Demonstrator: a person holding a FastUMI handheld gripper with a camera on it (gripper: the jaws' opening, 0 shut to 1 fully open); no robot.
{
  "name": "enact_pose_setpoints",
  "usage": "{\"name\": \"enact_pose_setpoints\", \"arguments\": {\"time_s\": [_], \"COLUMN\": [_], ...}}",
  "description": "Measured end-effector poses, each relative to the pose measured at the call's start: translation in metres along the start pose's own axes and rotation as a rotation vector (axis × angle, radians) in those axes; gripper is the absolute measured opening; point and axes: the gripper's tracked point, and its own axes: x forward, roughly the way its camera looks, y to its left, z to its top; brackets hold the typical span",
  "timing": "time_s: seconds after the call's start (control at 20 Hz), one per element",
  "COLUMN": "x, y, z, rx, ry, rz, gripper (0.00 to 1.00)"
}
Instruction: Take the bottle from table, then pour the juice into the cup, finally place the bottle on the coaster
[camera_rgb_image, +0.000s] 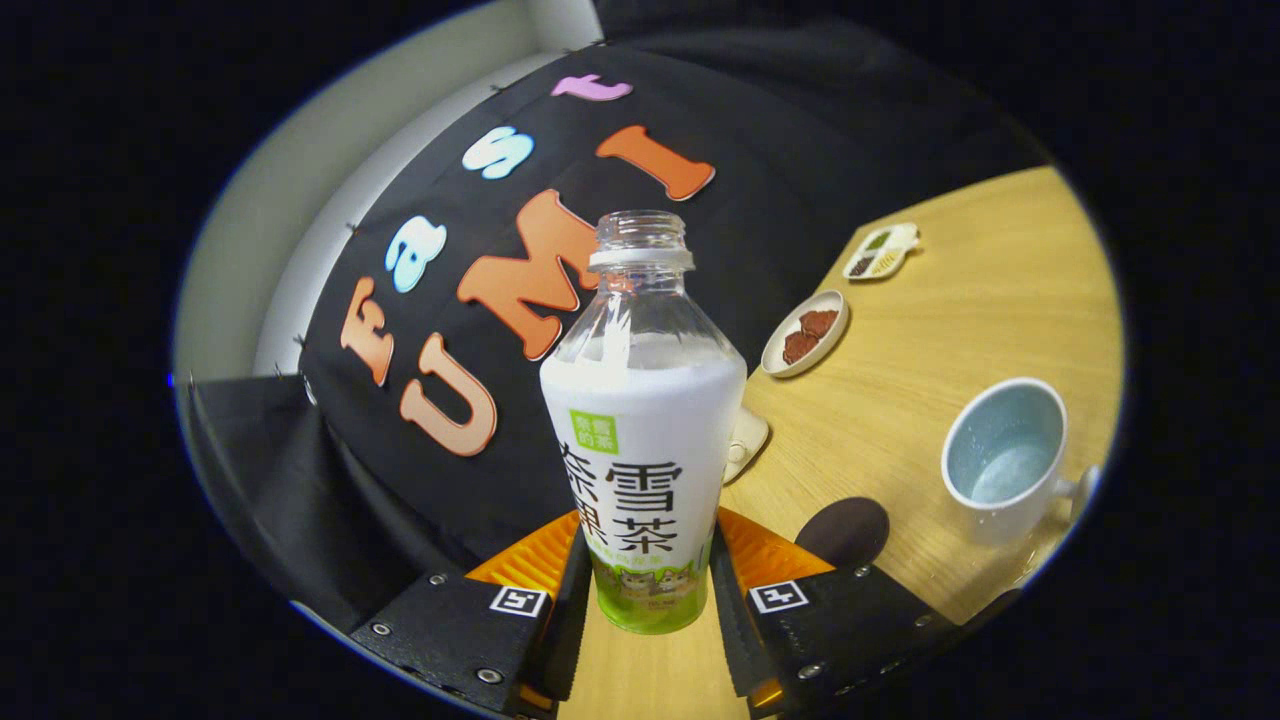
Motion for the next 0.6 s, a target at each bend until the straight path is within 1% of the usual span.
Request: {"name": "enact_pose_setpoints", "arguments": {"time_s": [0.2, 0.35, 0.45, 0.6], "x": [0.016, 0.032, 0.038, 0.044], "y": [-0.009, -0.020, -0.030, -0.036], "z": [-0.005, 0.000, 0.000, -0.005], "rx": [-0.286, -0.492, -0.588, -0.672], "ry": [0.011, -0.003, -0.010, -0.011], "rz": [-0.018, -0.068, -0.099, -0.107], "gripper": [0.59, 0.59, 0.59, 0.59]}}
